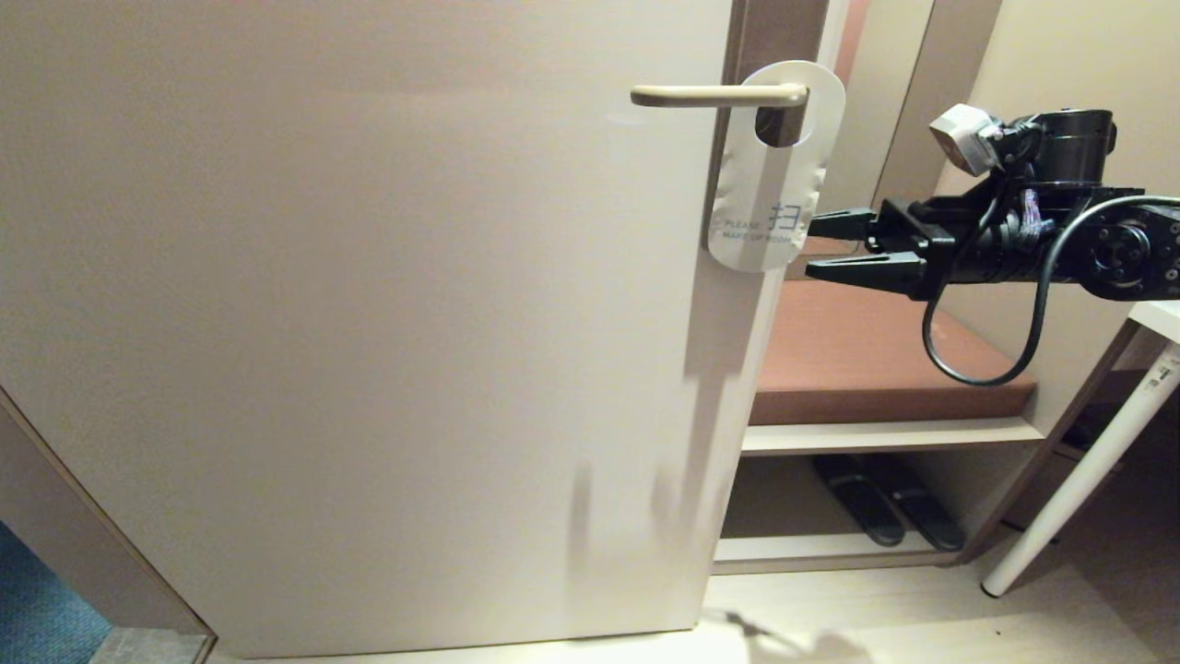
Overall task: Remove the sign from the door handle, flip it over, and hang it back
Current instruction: Take down the sign
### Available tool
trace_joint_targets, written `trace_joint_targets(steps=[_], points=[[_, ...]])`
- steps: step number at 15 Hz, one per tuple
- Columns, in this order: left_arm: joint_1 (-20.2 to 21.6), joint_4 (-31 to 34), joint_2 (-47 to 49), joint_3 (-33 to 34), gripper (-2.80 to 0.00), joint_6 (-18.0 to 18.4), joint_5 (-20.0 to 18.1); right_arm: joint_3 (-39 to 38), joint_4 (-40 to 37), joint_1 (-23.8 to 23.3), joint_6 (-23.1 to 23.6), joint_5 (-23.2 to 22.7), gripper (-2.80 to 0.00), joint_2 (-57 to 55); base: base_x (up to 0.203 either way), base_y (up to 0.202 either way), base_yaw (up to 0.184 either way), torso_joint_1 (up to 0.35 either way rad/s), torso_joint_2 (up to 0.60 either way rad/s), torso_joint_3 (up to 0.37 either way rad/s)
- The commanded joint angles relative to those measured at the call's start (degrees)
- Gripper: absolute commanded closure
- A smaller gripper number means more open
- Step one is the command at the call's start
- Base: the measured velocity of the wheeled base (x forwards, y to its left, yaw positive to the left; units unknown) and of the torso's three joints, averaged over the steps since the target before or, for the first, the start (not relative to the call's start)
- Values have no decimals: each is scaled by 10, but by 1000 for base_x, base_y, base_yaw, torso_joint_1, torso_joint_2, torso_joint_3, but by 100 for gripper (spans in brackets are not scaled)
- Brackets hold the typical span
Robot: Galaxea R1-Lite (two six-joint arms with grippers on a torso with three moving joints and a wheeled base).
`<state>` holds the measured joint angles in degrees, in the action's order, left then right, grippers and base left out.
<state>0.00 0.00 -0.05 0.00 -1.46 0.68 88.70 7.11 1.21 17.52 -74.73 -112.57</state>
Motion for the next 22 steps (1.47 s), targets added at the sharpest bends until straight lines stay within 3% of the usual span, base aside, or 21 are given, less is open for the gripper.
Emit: trace_joint_targets(steps=[1,22], points=[[0,0,0,0,0,0,0,11,1,3,-10,-4,-280,-9,0,0,0,0,0,0],[0,0,0,0,0,0,0,62,1,29,-28,-22,-280,-54,0,0,0,0,0,0]])
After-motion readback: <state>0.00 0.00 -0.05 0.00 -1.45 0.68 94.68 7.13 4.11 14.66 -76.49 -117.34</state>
